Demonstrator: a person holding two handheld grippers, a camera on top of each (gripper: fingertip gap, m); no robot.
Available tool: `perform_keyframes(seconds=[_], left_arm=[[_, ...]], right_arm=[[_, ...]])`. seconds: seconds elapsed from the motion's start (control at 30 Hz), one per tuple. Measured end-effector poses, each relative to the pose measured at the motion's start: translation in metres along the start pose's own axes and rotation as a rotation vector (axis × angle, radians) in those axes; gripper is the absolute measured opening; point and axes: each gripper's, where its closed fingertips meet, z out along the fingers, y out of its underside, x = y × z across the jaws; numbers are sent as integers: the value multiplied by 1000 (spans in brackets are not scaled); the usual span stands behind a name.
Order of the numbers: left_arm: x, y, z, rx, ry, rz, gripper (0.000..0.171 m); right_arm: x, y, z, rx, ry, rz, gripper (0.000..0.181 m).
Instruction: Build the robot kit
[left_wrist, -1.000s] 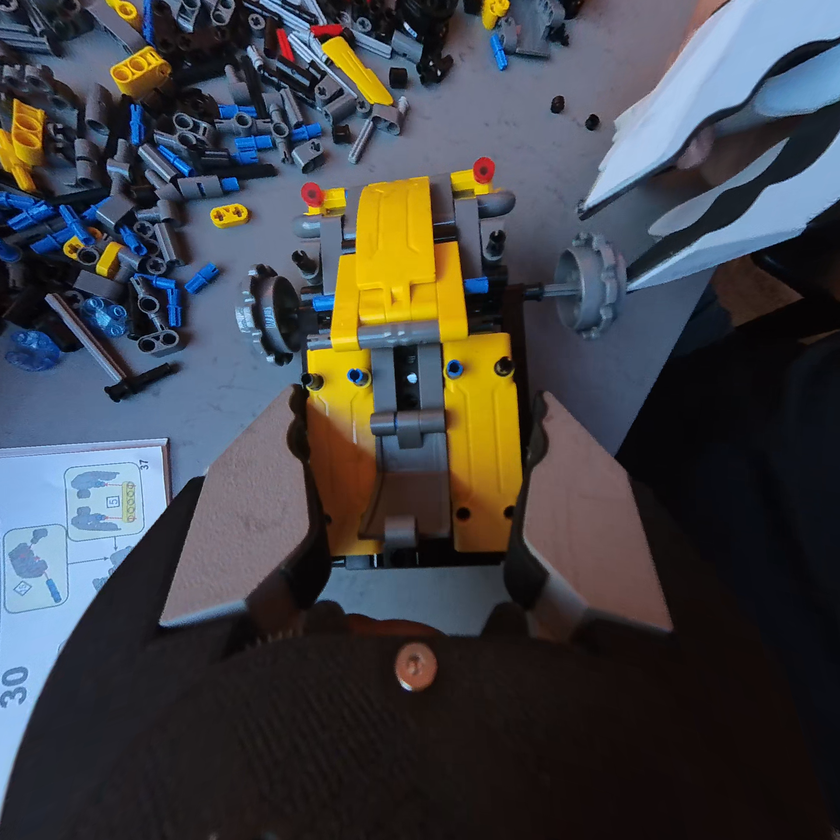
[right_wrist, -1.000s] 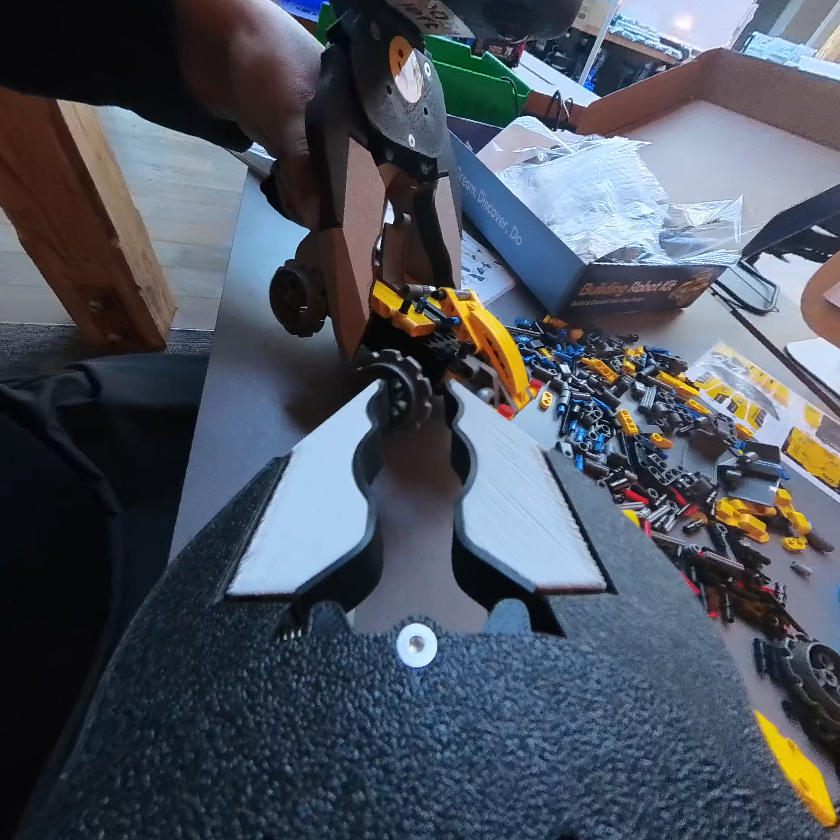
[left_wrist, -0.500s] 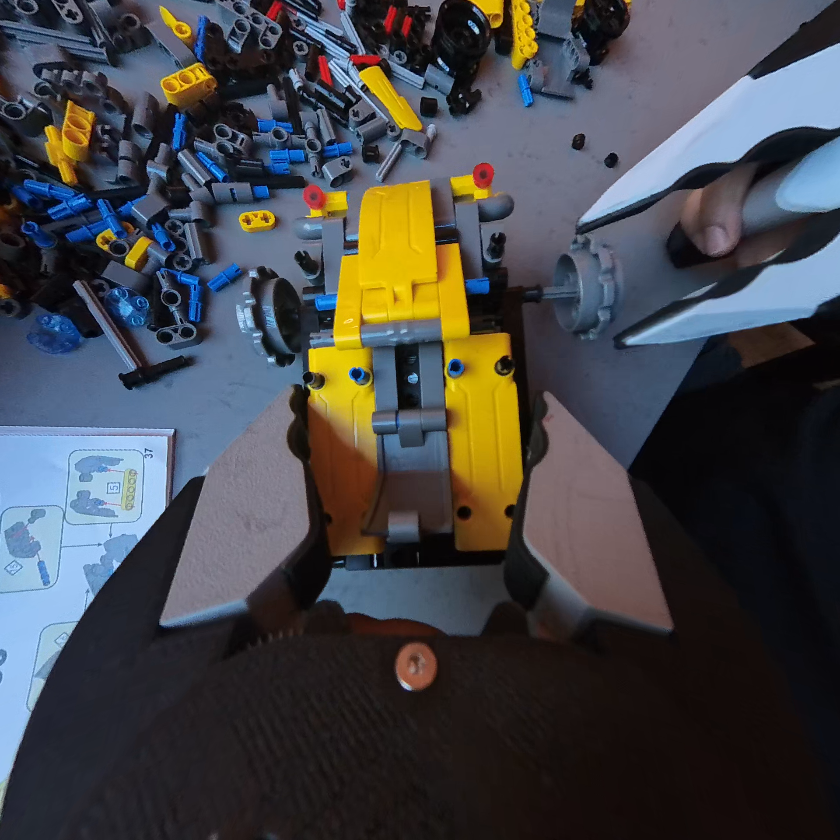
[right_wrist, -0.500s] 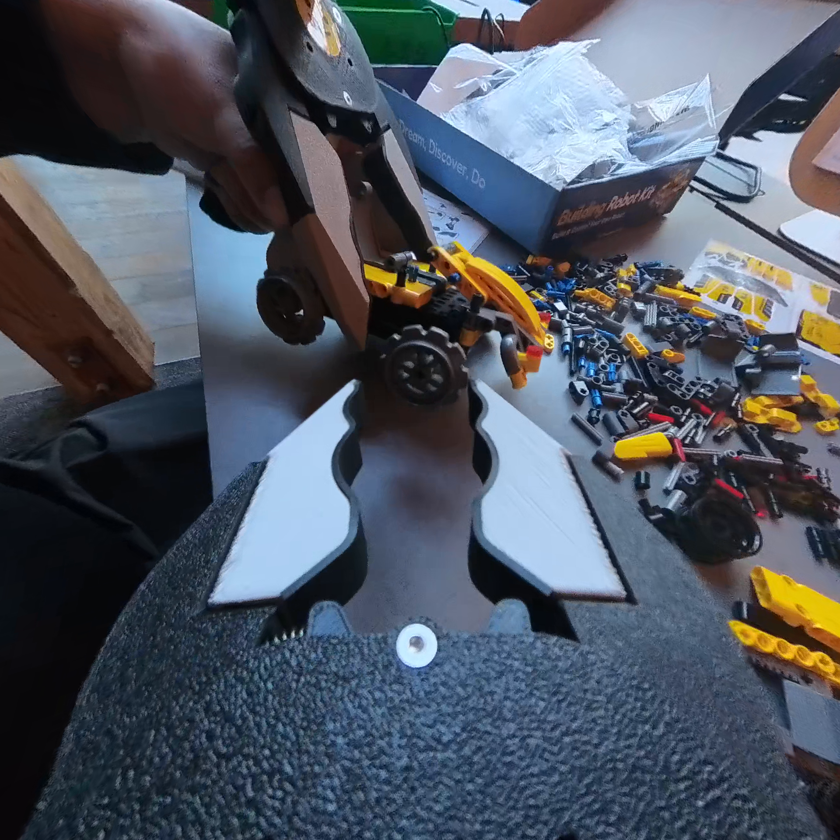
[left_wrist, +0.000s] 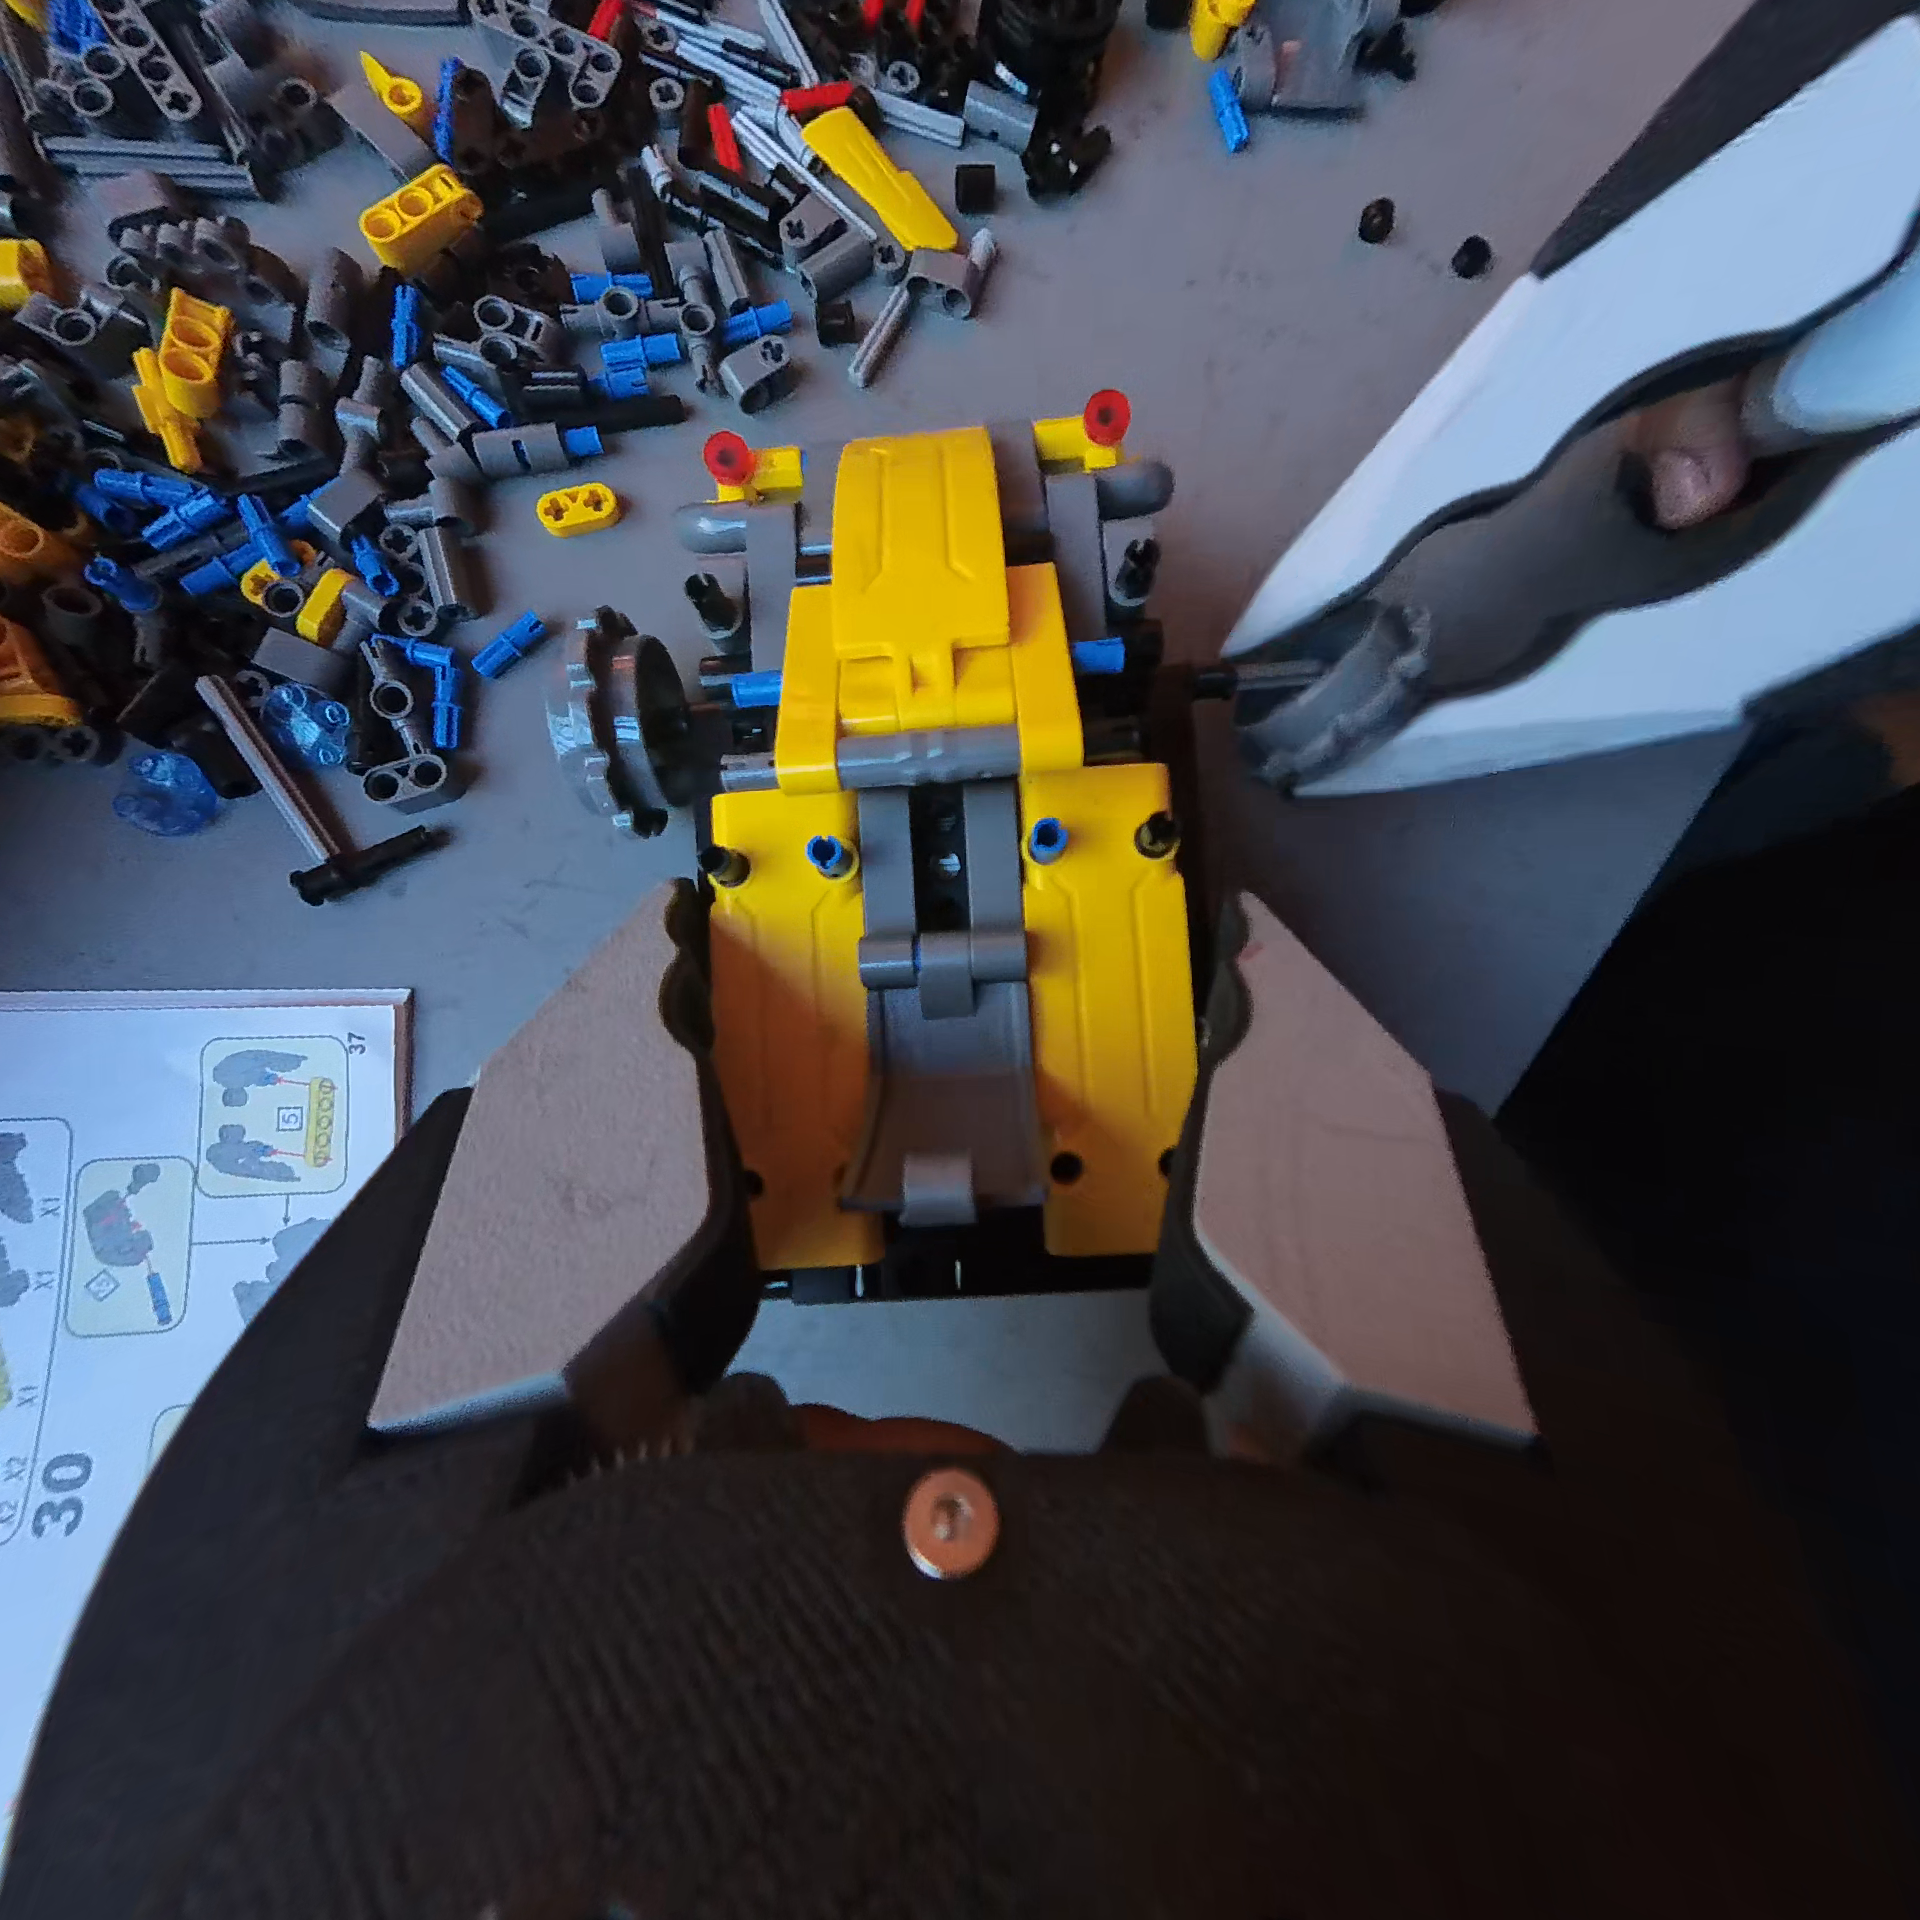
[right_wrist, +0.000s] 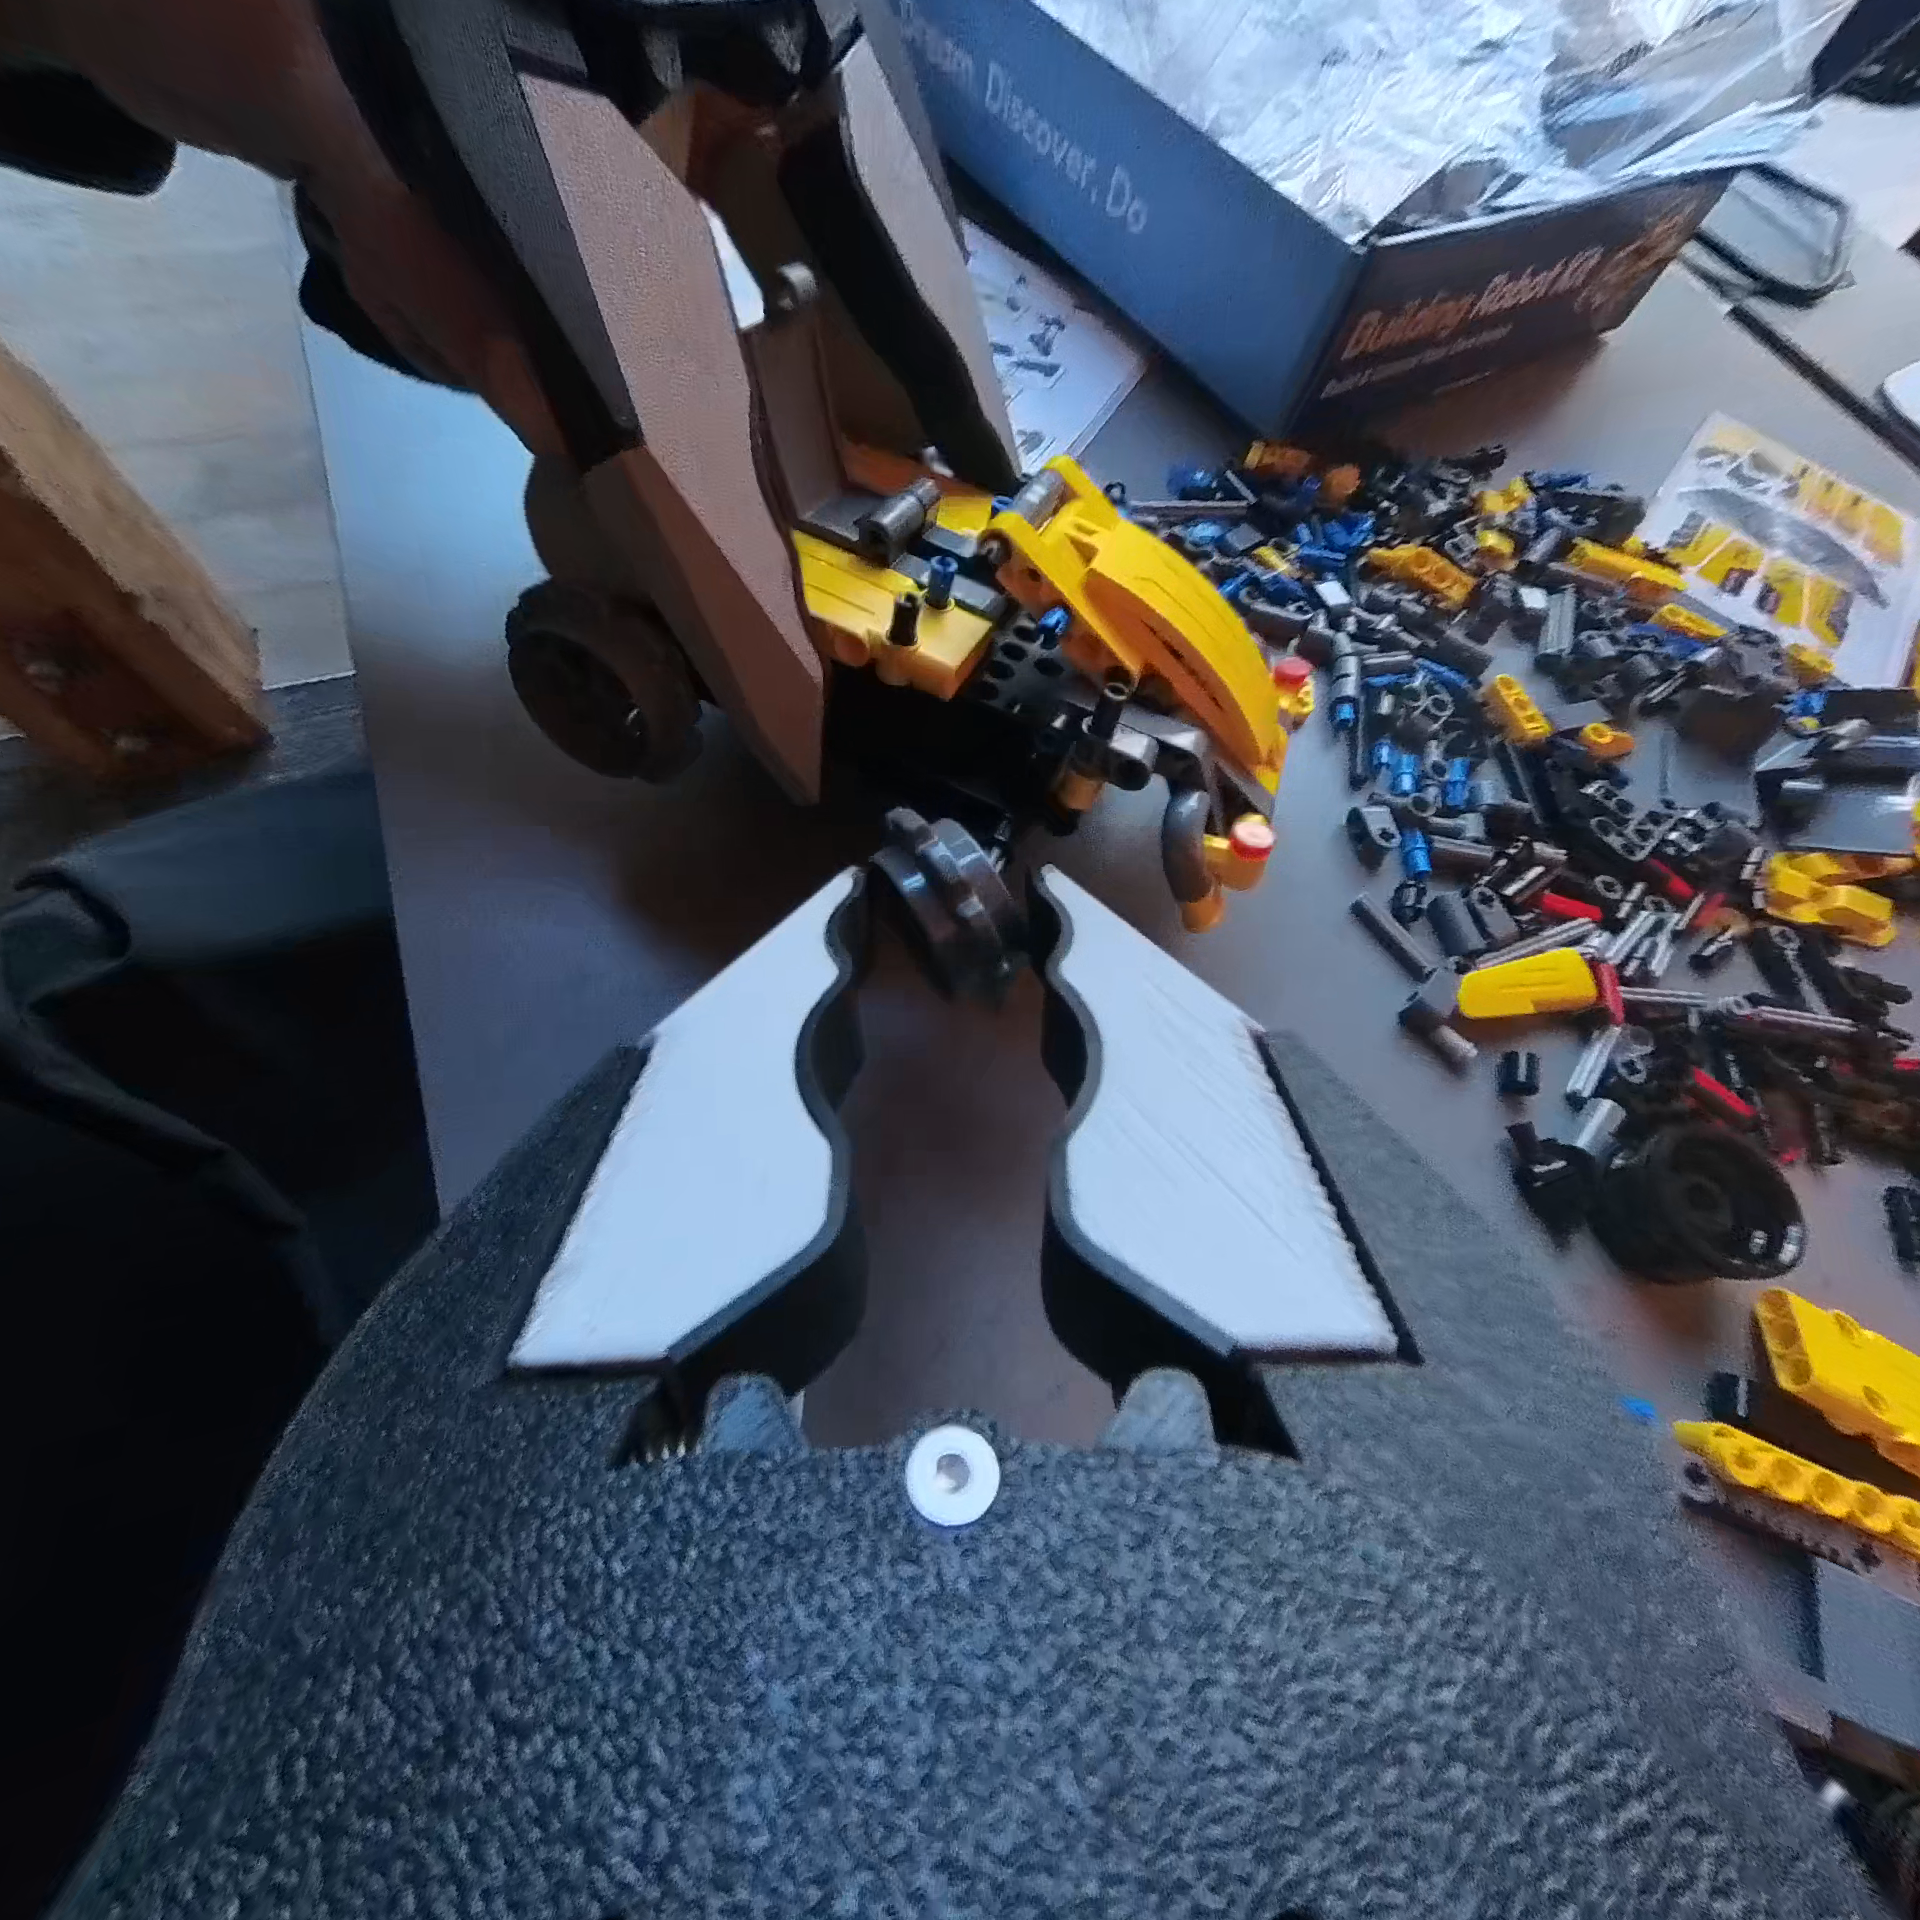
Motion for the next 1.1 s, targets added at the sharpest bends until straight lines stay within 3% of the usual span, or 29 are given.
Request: perform_keyframes(seconds=[0.1,0.57,0.8,0.97,1.1], left_arm=[[1,1,-1,5,12,11,94],[8,13,3,-16,-20,209,94],[9,16,2,-24,-7,258,94],[9,17,1,-19,10,281,94],[9,18,0,-13,31,302,94]], right_arm=[[-4,9,1,-45,-96,-6,19],[-30,25,0,-164,-434,63,20],[-38,26,2,-180,-532,-87,18],[-40,25,3,-144,-511,-221,16],[-40,27,2,-155,-626,-241,18]])
